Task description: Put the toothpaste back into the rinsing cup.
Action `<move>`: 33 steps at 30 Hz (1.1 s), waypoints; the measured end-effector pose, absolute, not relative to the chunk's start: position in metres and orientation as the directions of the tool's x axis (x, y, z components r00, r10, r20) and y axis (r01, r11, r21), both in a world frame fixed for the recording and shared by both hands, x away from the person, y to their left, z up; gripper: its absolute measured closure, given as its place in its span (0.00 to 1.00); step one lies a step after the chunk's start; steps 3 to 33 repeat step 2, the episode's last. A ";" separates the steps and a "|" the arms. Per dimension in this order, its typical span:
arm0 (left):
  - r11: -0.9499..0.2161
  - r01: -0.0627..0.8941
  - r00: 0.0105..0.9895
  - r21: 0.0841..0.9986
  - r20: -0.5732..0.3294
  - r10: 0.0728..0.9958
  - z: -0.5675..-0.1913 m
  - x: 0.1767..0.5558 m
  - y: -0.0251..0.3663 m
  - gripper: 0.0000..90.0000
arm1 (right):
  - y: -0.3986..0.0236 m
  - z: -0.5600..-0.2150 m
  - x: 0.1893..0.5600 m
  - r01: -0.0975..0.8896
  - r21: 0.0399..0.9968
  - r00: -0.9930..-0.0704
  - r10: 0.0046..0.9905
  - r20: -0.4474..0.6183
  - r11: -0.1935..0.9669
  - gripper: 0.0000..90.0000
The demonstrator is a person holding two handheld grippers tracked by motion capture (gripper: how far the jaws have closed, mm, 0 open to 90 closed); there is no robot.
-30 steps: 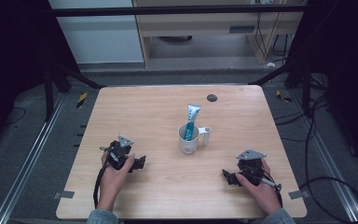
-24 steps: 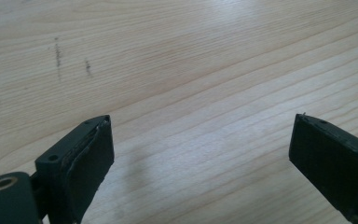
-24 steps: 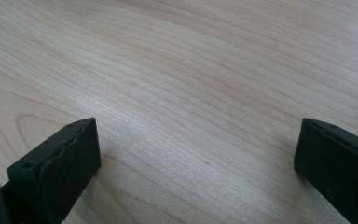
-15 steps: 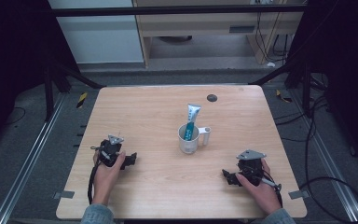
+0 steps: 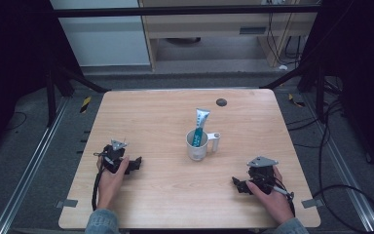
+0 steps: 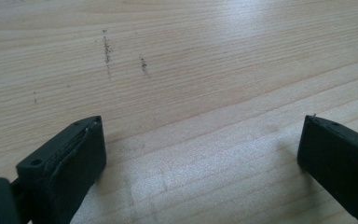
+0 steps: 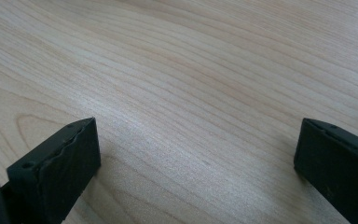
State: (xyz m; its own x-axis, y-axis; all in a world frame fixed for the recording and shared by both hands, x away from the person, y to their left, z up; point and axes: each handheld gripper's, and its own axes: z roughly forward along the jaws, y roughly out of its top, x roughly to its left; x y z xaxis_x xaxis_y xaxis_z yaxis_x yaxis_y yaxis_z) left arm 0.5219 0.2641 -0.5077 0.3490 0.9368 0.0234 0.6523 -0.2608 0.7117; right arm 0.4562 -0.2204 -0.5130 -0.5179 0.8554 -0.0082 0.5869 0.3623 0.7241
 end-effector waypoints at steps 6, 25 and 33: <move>-0.257 0.654 0.345 0.711 0.021 0.938 -0.508 0.522 0.264 0.00 | -0.220 -0.513 0.456 0.590 0.723 -0.516 0.857 -0.004 0.359 0.01; -0.257 0.654 0.345 0.711 0.021 0.938 -0.508 0.522 0.264 0.00 | -0.220 -0.513 0.456 0.590 0.723 -0.516 0.857 -0.004 0.359 0.01; -0.257 0.654 0.345 0.711 0.021 0.938 -0.508 0.522 0.264 0.00 | -0.220 -0.513 0.456 0.590 0.723 -0.516 0.857 -0.004 0.359 0.01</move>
